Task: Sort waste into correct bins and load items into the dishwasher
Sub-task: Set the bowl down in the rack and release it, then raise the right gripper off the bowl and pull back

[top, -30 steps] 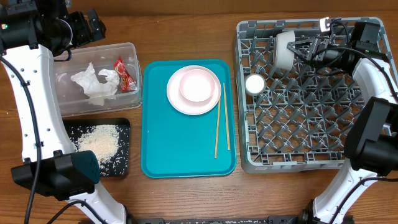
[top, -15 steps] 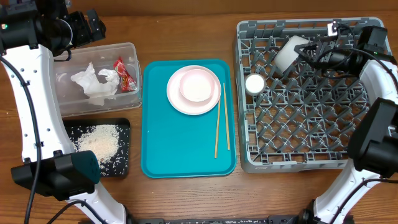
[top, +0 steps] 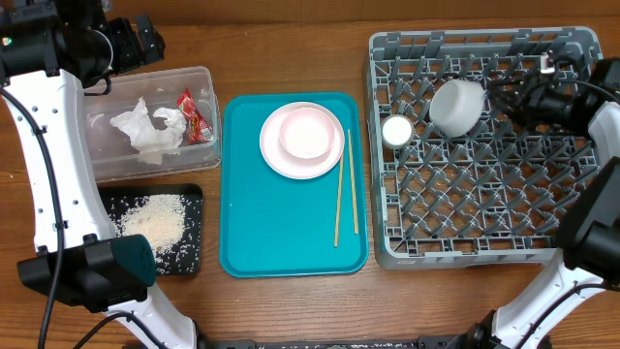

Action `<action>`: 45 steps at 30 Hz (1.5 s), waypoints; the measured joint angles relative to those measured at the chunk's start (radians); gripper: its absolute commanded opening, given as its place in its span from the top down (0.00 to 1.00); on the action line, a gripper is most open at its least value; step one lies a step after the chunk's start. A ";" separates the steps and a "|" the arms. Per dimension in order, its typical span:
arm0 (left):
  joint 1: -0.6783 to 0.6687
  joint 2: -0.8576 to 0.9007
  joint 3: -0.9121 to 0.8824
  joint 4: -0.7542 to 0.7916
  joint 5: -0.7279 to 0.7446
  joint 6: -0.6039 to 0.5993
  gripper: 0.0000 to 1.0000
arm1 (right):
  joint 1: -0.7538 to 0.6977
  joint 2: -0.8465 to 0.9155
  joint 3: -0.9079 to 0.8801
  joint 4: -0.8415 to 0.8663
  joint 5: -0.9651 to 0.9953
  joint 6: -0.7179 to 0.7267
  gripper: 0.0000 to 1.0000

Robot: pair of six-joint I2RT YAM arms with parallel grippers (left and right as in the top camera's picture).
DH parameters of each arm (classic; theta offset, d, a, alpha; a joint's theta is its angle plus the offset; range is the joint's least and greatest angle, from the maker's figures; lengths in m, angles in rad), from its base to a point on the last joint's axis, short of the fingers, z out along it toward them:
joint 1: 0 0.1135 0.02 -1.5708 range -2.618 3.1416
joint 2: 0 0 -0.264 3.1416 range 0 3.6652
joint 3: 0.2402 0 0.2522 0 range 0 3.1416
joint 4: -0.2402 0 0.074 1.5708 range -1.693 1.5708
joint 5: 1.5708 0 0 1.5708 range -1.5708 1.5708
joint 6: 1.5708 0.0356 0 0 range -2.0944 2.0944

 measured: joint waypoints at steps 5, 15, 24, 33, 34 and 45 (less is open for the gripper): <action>0.000 0.000 0.000 0.000 0.000 0.000 0.00 | -0.017 -0.080 0.000 -0.061 0.144 -0.011 0.63; 0.000 0.000 0.000 0.000 0.000 0.000 0.00 | 0.048 -0.319 0.000 -0.118 0.399 -0.007 0.87; -0.001 0.000 0.000 0.000 0.000 0.000 0.00 | 0.330 -0.327 0.000 -0.137 0.743 -0.010 0.91; -0.001 0.000 0.000 0.000 0.000 0.000 0.00 | 0.457 -0.283 -0.008 -0.148 1.103 -0.005 0.91; -0.001 0.000 0.000 0.000 0.000 0.000 0.00 | 0.455 -0.283 -0.014 -0.146 1.125 -0.002 0.91; -0.001 0.000 0.000 0.000 0.000 0.000 0.00 | 0.452 -0.283 -0.082 -0.128 1.216 0.013 0.91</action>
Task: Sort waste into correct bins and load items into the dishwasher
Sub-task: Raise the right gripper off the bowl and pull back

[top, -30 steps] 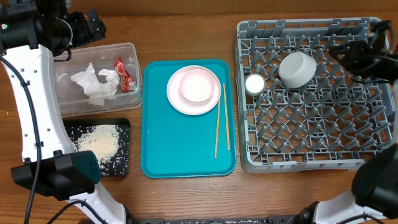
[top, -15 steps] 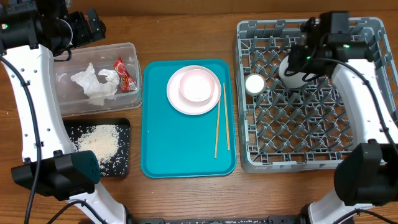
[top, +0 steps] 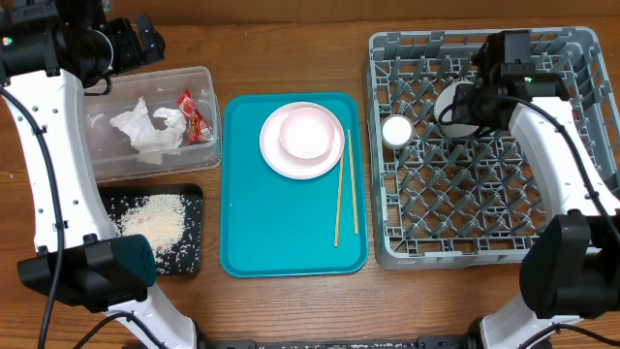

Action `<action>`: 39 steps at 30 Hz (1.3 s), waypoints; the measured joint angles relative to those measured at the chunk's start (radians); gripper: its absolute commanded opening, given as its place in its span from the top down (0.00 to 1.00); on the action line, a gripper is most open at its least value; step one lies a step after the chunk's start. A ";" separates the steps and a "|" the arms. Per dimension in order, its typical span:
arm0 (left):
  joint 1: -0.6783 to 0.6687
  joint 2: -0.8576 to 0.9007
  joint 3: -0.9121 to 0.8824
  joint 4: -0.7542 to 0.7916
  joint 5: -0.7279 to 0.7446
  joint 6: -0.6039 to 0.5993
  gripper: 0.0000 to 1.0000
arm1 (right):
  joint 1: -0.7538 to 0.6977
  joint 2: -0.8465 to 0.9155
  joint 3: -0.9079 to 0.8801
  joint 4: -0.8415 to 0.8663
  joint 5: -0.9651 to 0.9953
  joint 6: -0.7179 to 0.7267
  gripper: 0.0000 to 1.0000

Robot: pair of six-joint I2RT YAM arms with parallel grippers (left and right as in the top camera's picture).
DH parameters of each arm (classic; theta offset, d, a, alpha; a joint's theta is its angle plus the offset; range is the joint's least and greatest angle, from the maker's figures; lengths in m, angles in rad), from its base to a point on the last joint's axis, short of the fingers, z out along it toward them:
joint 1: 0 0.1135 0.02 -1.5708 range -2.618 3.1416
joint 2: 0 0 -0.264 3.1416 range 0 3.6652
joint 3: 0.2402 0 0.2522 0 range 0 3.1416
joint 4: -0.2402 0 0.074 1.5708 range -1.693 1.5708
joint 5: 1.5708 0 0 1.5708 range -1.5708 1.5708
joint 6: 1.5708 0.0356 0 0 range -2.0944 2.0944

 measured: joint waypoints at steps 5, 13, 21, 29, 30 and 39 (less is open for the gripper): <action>0.000 0.000 0.000 0.000 0.000 0.000 0.00 | -0.010 0.000 -0.001 0.010 0.096 0.048 0.91; 0.000 0.000 0.000 0.000 0.000 0.000 0.00 | -0.005 0.000 0.022 0.022 -0.006 0.074 0.94; 0.000 0.000 0.000 0.000 0.000 0.000 0.00 | 0.014 0.000 0.031 0.087 -0.081 0.079 0.95; 0.000 0.000 0.000 0.000 0.000 0.000 0.00 | 0.010 0.013 -0.018 0.131 -0.035 0.078 0.94; 0.000 0.000 0.000 0.000 0.000 0.000 0.00 | 0.008 0.017 -0.018 0.129 -0.028 0.079 0.94; 0.000 0.000 0.000 0.000 0.000 0.000 0.00 | -0.039 0.020 -0.019 0.044 0.117 0.140 0.94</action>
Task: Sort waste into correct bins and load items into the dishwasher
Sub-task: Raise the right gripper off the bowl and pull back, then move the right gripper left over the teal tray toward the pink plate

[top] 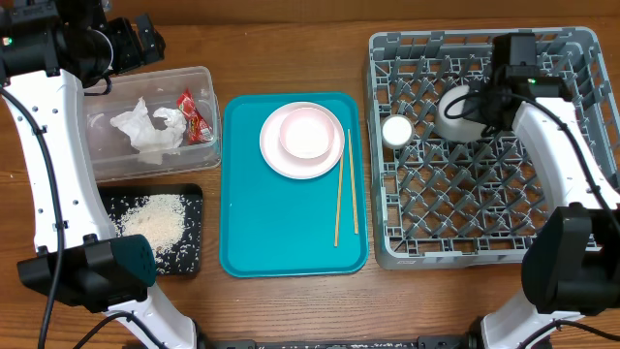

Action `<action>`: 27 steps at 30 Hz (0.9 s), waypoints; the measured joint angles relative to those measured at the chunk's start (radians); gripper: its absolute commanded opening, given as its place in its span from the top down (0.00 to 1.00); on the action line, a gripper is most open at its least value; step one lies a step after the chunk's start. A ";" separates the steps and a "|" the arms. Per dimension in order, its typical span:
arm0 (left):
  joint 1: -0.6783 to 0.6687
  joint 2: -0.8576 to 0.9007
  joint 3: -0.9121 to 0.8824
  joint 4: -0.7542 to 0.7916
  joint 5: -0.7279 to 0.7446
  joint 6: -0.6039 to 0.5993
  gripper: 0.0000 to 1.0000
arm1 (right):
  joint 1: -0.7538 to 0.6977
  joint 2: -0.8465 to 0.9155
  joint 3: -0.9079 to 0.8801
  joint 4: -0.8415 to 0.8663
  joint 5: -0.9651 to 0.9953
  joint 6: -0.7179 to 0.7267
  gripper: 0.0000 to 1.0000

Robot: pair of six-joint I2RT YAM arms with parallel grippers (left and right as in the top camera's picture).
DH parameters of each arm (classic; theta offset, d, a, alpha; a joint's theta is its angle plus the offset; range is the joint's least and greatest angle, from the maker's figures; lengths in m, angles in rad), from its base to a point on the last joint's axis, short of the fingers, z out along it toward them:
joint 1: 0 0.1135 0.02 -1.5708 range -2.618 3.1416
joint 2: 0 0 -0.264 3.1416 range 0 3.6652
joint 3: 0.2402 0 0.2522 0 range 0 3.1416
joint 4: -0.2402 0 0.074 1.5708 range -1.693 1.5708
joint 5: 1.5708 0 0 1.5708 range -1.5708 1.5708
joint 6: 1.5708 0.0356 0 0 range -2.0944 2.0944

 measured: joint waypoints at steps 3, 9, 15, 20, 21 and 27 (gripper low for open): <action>0.000 0.000 0.000 0.000 0.000 0.000 0.00 | -0.024 0.000 0.000 -0.011 0.044 0.030 0.88; 0.000 0.000 0.000 0.000 0.000 0.000 0.00 | -0.026 0.000 0.046 -0.103 -0.007 0.054 0.80; 0.000 0.000 0.000 0.000 0.000 0.000 0.00 | 0.032 0.000 0.153 -0.139 -0.267 0.034 0.73; 0.000 0.000 0.000 0.000 0.000 0.000 0.00 | 0.130 0.000 0.163 -0.141 -0.382 -0.012 0.71; 0.000 0.000 0.000 0.000 0.000 0.000 0.00 | 0.156 0.000 0.163 -0.141 -0.393 -0.024 0.69; 0.000 0.000 0.000 0.000 0.000 0.000 0.00 | 0.274 0.000 0.163 -0.139 -0.350 -0.071 0.67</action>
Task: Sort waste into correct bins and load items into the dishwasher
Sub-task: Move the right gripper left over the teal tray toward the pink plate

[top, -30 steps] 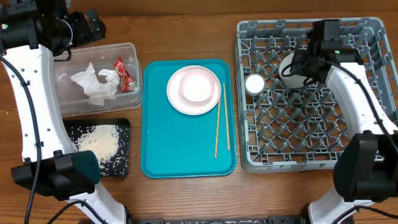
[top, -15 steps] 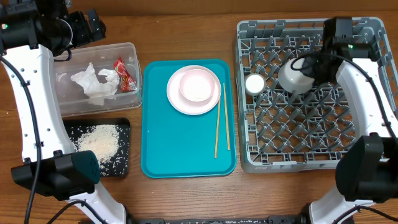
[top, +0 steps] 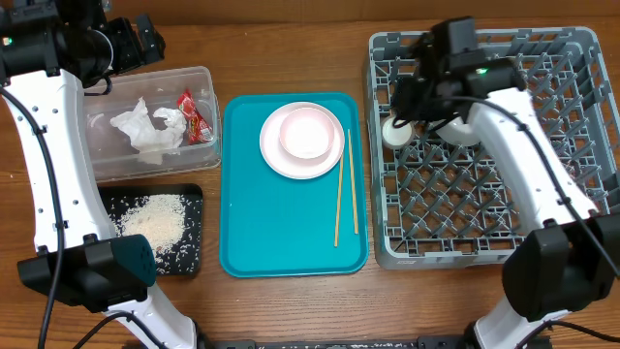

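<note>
My right gripper (top: 407,97) hovers over the left end of the grey dish rack (top: 484,242), just above a small white cup (top: 394,131) standing in it, with nothing between its fingers. A white bowl (top: 463,132) lies in the rack behind the arm, partly hidden. On the teal tray (top: 281,233) a pink bowl (top: 305,132) sits on a pink plate (top: 276,150), with two chopsticks (top: 339,199) beside them. My left gripper (top: 147,39) is at the far left, behind the clear bin (top: 199,78); its jaws are too dark to read.
The clear bin holds crumpled tissue (top: 145,131) and a red wrapper (top: 194,114). A black tray (top: 194,194) with spilled rice (top: 155,221) lies in front of it. The right arm stretches across the rack's middle.
My right gripper was at the white bowl in the rack; now it is further left, over the small white cup, and the bowl stays behind in the rack. The left arm is unchanged.
The right arm was first at the rack's far right edge with the white bowl lying in the rack. Then the gripper stood at the bowl, which shifted slightly right. Now the gripper is clear of it, near the rack's left end. Tray, bins and left arm unchanged.
</note>
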Action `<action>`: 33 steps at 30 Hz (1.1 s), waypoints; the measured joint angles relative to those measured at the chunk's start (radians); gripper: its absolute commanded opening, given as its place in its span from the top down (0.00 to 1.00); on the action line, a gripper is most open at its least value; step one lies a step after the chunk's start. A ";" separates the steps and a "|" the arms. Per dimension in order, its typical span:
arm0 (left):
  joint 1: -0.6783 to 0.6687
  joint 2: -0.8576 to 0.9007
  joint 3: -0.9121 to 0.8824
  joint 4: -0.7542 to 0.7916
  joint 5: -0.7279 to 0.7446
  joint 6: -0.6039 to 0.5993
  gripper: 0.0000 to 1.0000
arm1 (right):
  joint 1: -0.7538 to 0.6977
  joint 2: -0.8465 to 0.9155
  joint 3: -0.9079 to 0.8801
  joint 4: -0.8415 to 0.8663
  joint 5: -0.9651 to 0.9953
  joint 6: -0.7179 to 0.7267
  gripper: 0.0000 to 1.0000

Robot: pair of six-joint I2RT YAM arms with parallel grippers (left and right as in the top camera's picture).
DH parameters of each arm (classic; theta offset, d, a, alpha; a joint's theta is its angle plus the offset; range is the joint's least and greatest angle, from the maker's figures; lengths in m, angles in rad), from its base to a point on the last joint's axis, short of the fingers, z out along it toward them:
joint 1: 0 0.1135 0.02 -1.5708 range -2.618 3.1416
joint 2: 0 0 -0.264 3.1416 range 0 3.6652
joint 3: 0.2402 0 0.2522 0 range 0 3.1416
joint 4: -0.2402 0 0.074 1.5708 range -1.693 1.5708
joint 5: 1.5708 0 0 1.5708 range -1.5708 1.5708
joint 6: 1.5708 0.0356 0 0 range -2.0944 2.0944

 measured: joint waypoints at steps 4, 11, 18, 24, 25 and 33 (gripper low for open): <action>0.000 0.000 0.000 0.000 0.000 0.000 0.00 | 0.053 0.000 -0.004 0.034 0.050 -0.030 0.66; 0.000 0.000 0.000 0.000 0.000 0.000 0.00 | 0.119 0.017 -0.009 0.062 0.077 -0.064 0.64; 0.000 0.000 0.000 0.000 0.000 0.000 0.00 | 0.136 0.050 -0.014 -0.039 0.085 -0.052 0.64; 0.000 0.000 0.000 0.000 0.000 0.000 0.00 | 0.156 0.050 -0.016 -0.184 0.087 -0.029 0.64; 0.000 0.000 0.000 0.000 0.000 0.000 0.00 | 0.157 0.050 -0.016 -0.203 0.085 -0.022 0.64; 0.000 0.000 0.000 0.000 0.000 0.000 0.00 | 0.160 0.050 -0.018 -0.325 0.087 0.100 0.64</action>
